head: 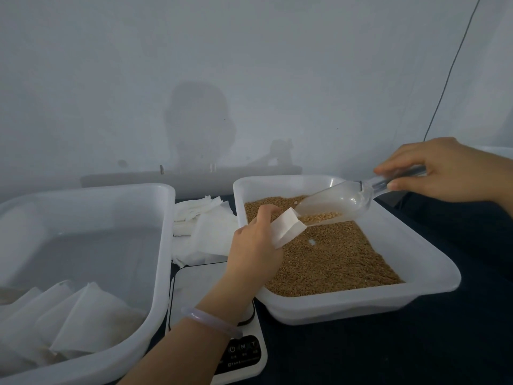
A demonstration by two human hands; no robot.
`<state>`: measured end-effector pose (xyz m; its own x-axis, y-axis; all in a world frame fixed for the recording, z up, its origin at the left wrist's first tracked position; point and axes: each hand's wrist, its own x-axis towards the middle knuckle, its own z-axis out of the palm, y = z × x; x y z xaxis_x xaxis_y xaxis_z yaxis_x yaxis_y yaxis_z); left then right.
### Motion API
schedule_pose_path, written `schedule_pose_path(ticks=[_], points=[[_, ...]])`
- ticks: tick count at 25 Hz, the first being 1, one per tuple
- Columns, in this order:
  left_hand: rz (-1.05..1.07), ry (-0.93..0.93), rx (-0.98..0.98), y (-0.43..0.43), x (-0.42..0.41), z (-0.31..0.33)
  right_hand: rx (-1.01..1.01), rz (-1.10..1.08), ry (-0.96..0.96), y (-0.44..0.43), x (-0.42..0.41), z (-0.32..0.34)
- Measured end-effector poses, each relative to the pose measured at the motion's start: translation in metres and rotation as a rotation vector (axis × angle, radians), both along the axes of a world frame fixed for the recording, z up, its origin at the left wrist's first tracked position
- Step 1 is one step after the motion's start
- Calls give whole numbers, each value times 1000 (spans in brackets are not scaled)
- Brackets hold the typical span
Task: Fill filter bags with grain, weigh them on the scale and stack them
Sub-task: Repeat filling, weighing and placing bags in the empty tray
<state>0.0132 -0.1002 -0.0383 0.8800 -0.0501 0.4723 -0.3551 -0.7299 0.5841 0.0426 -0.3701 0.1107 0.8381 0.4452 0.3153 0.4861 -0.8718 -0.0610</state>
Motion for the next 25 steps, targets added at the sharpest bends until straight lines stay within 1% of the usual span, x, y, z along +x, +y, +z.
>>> schedule_pose_path(ticks=[5, 11, 13, 16, 19, 22, 24, 25], points=[[2, -8, 8, 0, -1, -1, -14, 9, -25, 1, 1, -3], [-11, -11, -10, 1, 0, 0, 109, -15, 89, -5, 3, -12], [1, -2, -40, 1, 1, -1, 157, -46, 159, -8, 4, -16], [51, 63, -179, 2, 2, -3, 209, -101, 300, -10, 7, -33], [87, 141, -325, 2, 3, -3, 238, -139, 375, 0, 7, -64], [92, 160, -441, 4, 0, -1, 93, -171, 461, 21, 6, -100], [81, 185, -564, 5, -3, 2, -26, -197, 543, 36, 6, -118], [67, 210, -645, 7, -6, 4, -84, -206, 549, 44, 6, -124]])
